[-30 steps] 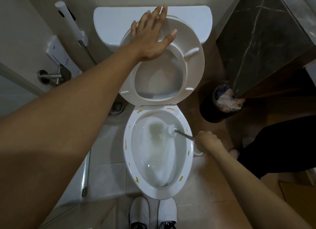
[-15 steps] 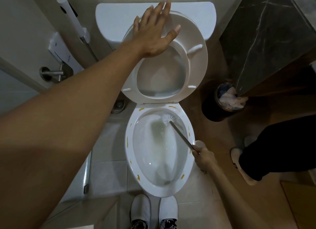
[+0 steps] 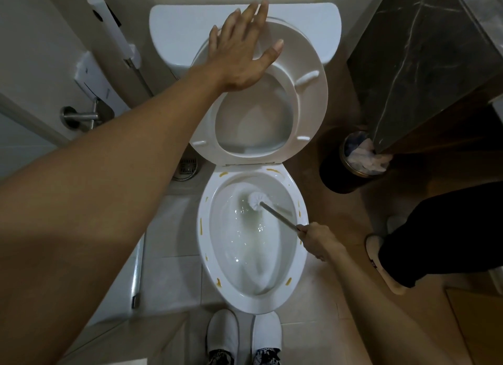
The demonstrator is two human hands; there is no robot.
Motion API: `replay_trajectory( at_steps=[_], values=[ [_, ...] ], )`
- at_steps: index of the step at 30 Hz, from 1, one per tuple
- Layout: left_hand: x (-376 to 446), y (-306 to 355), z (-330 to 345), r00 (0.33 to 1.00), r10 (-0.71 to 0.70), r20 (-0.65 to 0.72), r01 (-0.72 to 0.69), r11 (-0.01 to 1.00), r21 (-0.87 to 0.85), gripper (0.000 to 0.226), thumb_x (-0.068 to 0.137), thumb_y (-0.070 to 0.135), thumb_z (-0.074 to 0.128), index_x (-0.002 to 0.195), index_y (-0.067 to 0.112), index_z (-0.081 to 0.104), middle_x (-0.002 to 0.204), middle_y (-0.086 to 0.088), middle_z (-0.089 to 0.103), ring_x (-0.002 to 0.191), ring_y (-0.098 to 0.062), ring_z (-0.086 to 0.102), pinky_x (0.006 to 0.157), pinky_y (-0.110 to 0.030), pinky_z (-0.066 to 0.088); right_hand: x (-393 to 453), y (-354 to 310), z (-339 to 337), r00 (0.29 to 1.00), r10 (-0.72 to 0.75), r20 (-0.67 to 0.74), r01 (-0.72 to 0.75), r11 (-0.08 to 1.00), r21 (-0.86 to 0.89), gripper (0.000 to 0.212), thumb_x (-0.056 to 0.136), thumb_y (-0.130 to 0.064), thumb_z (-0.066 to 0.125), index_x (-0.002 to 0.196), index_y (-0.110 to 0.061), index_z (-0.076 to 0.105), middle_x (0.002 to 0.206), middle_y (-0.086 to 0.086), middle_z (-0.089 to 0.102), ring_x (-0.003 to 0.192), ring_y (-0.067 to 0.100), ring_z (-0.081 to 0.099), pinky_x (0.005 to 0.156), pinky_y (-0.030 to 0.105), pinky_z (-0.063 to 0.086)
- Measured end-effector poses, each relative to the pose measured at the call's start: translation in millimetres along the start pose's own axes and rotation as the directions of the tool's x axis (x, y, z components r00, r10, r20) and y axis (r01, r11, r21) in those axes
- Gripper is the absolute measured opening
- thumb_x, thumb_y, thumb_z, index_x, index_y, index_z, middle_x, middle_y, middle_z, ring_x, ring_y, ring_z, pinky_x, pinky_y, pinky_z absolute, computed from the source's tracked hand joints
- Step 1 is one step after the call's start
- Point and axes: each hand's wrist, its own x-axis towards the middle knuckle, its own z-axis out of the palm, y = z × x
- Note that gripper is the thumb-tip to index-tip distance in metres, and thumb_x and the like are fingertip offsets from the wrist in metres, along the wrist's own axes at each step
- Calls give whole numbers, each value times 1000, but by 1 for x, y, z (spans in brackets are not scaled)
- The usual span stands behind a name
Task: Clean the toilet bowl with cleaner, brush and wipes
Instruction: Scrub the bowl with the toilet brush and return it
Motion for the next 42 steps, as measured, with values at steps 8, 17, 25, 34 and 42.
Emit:
replay_trajectory(
  at_steps=[8,17,25,34,42],
  values=[
    [0,0,0,1000,-3,5,3,1000,-3,70,96,59,18,152,23,-6,160,-1,-7,147,-25,-7,115,-53,-4,11,-7,-16,996,87,12,-87,996,5,37,100,-34,40,125,-15,60,89,8,63,53,17,53,53,28,50],
    [0,0,0,1000,-6,9,6,1000,-12,70,96,59,18,152,24,-6,160,-1,-7,147,-25,-8,115,-52,-5,-3,13,4,992,27,120,-12,992,-123,37,99,-32,41,125,-14,61,97,2,51,86,21,47,80,31,43],
    [-1,1,-1,1000,-3,4,3,1000,-17,70,97,58,18,152,23,-7,160,-2,-7,147,-25,-8,114,-53,-5,-10,1,36,990,21,136,-18,1000,-24,35,99,-26,40,123,-9,60,82,5,53,71,22,52,63,31,44],
    [1,0,2,1000,-2,5,2,1000,-2,71,96,60,18,152,23,-6,160,-1,-6,147,-26,-7,115,-54,-4,-8,-8,56,994,62,92,-69,995,76,34,99,-21,37,122,-5,57,93,10,52,78,26,51,69,33,47],
    [1,0,2,1000,-1,-1,1,1000,-8,71,96,59,18,152,23,-6,160,-1,-6,147,-26,-6,115,-53,-3,-16,3,58,948,124,294,-264,821,506,25,102,-19,41,118,-13,59,57,5,36,41,11,32,42,21,27]
  ],
)
